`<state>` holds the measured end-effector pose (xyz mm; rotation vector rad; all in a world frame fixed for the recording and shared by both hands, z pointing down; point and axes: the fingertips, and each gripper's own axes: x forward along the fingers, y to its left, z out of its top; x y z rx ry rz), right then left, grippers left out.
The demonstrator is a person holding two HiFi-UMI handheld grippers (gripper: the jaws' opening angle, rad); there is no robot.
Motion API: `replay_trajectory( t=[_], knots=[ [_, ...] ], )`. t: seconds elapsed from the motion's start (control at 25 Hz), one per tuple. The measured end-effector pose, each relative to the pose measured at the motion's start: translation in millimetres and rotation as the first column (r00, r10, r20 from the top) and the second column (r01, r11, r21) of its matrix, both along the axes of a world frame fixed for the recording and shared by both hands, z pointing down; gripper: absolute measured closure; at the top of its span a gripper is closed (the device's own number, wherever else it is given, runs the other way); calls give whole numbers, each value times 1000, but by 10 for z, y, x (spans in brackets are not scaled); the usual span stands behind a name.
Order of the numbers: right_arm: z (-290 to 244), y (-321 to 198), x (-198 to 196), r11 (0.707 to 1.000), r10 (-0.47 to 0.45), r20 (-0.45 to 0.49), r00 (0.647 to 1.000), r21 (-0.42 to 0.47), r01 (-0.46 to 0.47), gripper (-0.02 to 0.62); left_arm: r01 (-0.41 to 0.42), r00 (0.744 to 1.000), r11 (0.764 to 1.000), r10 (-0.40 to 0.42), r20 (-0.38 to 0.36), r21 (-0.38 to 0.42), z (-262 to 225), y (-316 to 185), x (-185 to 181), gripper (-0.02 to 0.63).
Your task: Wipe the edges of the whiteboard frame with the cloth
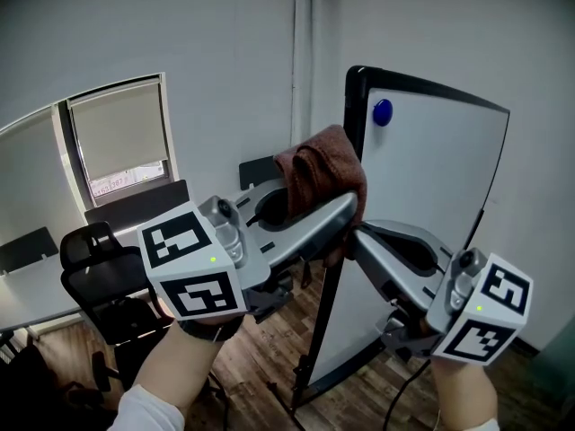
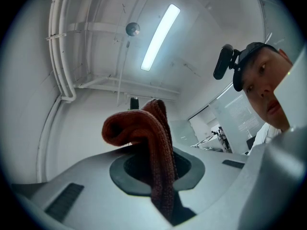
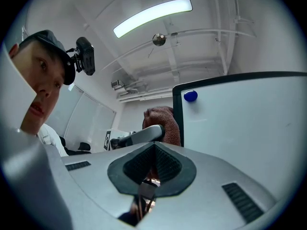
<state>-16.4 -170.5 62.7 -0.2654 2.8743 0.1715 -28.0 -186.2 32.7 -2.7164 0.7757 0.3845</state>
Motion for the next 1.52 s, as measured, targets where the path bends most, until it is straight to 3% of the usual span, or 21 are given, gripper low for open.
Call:
replay_trajectory(
  t=[0.4, 0.84, 1.52],
  knots=[
    [434, -51, 37, 995, 62, -5, 998, -80, -62, 592, -30, 999, 999, 29, -16, -33, 467, 0, 8, 545],
    [784, -54, 29, 983, 142, -18, 990, -111, -143, 591, -6, 1000, 999, 6, -20, -40, 893, -10, -32, 545],
    [1602, -81, 8, 936, 257, -29, 966, -242, -256, 592, 4, 1000, 992, -6, -21, -123, 2031, -33, -52, 545]
  ],
)
